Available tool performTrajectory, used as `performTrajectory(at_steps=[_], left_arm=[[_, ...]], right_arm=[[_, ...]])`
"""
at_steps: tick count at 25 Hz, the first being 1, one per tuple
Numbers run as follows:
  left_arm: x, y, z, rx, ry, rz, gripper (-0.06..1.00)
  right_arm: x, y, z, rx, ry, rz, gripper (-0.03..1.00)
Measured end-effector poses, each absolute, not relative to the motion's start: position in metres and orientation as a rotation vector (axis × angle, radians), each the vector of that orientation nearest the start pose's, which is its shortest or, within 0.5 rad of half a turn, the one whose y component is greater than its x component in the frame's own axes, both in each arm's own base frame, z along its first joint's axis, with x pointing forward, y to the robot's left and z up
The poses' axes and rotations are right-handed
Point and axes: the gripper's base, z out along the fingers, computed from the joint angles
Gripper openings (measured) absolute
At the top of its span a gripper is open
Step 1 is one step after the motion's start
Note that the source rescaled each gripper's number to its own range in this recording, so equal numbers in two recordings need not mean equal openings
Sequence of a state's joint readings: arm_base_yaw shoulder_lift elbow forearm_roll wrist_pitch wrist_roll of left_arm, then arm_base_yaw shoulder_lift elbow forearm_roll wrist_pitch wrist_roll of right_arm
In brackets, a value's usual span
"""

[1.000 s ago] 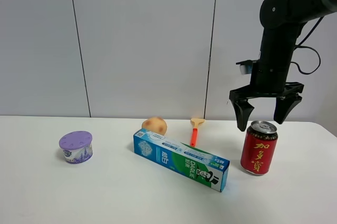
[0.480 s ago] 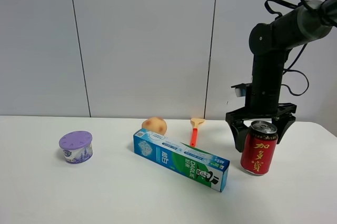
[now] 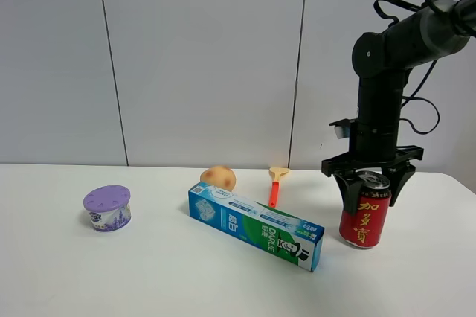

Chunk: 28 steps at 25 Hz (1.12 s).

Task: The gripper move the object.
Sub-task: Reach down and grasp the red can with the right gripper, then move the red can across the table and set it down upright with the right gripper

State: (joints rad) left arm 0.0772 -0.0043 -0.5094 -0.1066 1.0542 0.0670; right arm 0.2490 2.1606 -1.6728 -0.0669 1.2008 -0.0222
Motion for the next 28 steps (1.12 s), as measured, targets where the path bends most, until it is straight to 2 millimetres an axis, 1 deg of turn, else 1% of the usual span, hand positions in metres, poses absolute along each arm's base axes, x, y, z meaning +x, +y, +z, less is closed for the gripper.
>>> performTrajectory(at_steps=[2, 7, 10, 14, 17, 20, 22, 24, 28], left_arm=[[-0.006, -0.009, 0.281, -0.005, 2.020, -0.036, 1.00], [-0.006, -0.009, 0.281, -0.005, 2.020, -0.036, 1.00], [-0.006, -0.009, 0.281, -0.005, 2.020, -0.036, 1.00], [-0.006, -0.009, 0.281, -0.005, 2.020, -0.036, 1.00], [-0.006, -0.009, 0.281, -0.005, 2.020, -0.036, 1.00], [-0.006, -0.009, 0.281, -0.005, 2.020, -0.036, 1.00], [-0.006, -0.009, 0.281, -0.005, 2.020, -0.036, 1.00], [-0.006, -0.009, 0.281, -0.005, 2.020, -0.036, 1.00], [-0.006, -0.009, 0.281, -0.005, 2.020, -0.036, 1.00]], right_arm=[[0.414, 0.099, 0.168, -0.435, 3.135, -0.111, 0.00], [0.413, 0.097, 0.170, -0.443, 3.132, -0.134, 0.00], [0.411, 0.097, 0.185, -0.461, 3.098, -0.135, 0.00], [0.401, 0.094, 0.234, -0.448, 2.983, -0.108, 0.00], [0.388, 0.093, 0.274, -0.459, 2.890, -0.055, 0.00], [0.375, 0.097, 0.301, -0.492, 2.826, 0.054, 0.00], [0.367, 0.103, 0.312, -0.536, 2.792, 0.115, 0.00], [0.362, 0.114, 0.317, -0.606, 2.766, 0.139, 0.00], [0.350, 0.148, 0.316, -0.788, 2.726, 0.160, 0.00]])
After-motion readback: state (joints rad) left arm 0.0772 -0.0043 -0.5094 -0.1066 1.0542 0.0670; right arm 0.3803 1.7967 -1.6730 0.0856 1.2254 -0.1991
